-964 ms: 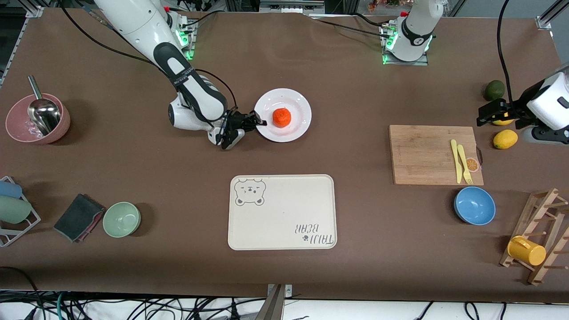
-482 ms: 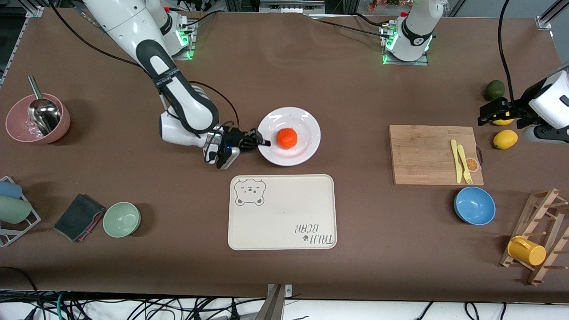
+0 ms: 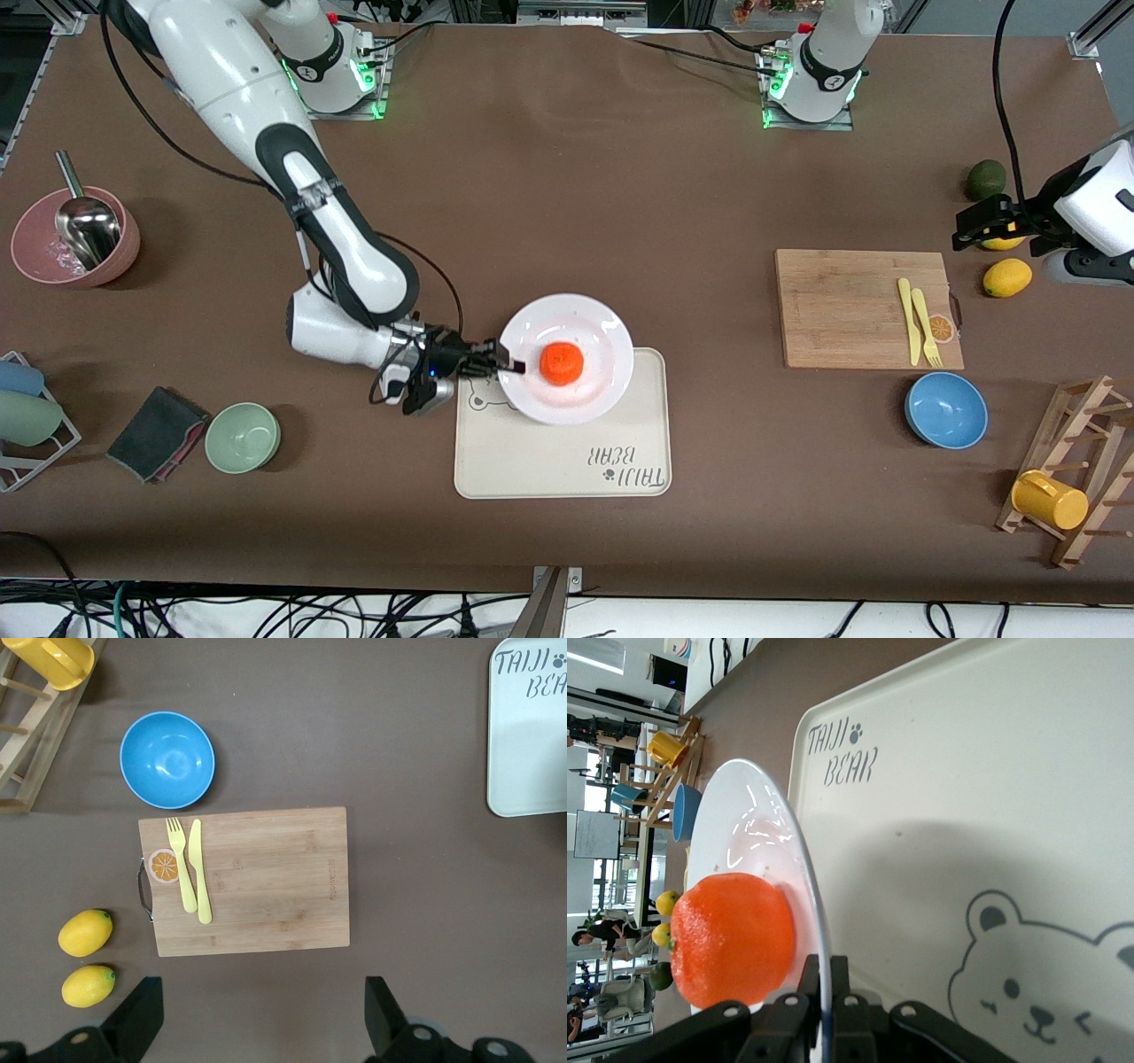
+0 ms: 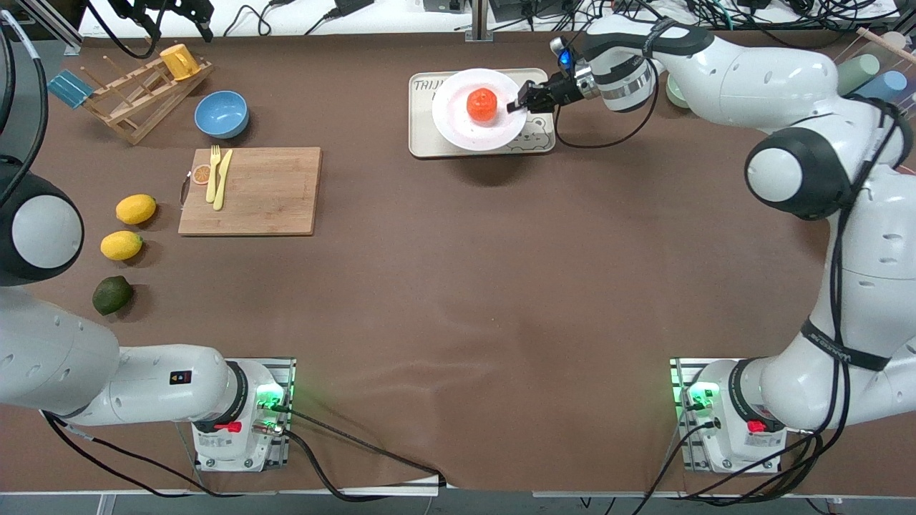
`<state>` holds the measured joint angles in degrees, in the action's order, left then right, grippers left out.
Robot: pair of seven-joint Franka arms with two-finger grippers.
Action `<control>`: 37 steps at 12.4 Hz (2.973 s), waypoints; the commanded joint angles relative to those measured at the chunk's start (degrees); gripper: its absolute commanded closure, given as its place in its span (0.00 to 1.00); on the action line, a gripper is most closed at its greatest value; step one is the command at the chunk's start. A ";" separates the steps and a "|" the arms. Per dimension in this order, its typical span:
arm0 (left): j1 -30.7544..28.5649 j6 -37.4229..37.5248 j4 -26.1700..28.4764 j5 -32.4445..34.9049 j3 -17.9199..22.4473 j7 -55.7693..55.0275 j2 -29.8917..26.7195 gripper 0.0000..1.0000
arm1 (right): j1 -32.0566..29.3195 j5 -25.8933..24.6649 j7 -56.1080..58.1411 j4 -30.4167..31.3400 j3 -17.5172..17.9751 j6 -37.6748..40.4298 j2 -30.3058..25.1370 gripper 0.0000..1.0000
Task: Place orange and plate with both arms
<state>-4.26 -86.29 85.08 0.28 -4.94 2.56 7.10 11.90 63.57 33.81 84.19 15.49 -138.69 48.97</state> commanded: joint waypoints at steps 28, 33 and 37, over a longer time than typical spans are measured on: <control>-0.22 1.21 -0.79 1.48 -0.07 0.96 -0.25 0.00 | 1.11 -61.61 -5.77 -10.89 -24.26 56.29 -23.99 0.00; -0.31 1.21 -0.71 1.39 -0.07 0.96 -0.25 0.00 | 1.11 -64.18 -24.87 -9.25 -24.91 67.41 -34.81 0.00; -0.31 1.21 -0.71 1.48 -0.07 0.96 -0.25 0.00 | -7.57 -64.10 -34.52 13.50 -17.08 48.46 -47.37 0.00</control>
<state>-4.41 -86.05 84.97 0.32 -4.81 2.56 7.10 8.92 -0.06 0.40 85.38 -4.29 -82.23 9.23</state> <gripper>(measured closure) 0.000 0.000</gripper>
